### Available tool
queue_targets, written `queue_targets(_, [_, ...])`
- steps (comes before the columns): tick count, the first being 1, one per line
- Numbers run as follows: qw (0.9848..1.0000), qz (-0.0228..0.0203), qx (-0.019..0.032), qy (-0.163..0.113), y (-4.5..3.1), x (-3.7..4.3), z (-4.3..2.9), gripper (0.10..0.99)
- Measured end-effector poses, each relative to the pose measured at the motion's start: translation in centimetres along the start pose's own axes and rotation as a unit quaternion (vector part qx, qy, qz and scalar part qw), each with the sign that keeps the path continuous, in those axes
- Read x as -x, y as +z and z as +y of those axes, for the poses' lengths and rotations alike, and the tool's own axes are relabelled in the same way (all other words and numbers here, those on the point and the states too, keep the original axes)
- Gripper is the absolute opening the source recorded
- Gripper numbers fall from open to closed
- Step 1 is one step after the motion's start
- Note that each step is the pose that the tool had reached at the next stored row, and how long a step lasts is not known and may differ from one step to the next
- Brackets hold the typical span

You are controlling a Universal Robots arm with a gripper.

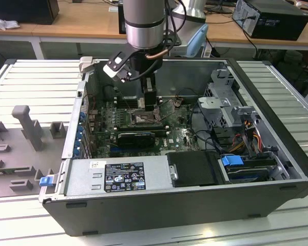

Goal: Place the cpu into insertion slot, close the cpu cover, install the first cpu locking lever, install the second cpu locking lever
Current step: 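Place the cpu into insertion slot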

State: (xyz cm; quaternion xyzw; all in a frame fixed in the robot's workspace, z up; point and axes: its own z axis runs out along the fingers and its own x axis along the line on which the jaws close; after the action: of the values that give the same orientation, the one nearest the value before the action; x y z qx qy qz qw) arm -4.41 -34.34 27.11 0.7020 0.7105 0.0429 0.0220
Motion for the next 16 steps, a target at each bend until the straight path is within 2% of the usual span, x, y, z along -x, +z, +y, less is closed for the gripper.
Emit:
queue_targets(8, [1.0000, 0.0000, 0.0000, 0.000, 1.44, -0.10, -0.11, 0.537])
queue_targets(10, [1.0000, 0.0000, 0.0000, 0.000, 2.30, -0.46, -0.17, 0.537])
queue_targets(16, [1.0000, 0.0000, 0.0000, 0.000, 3.81, -0.85, -0.31, 0.537])
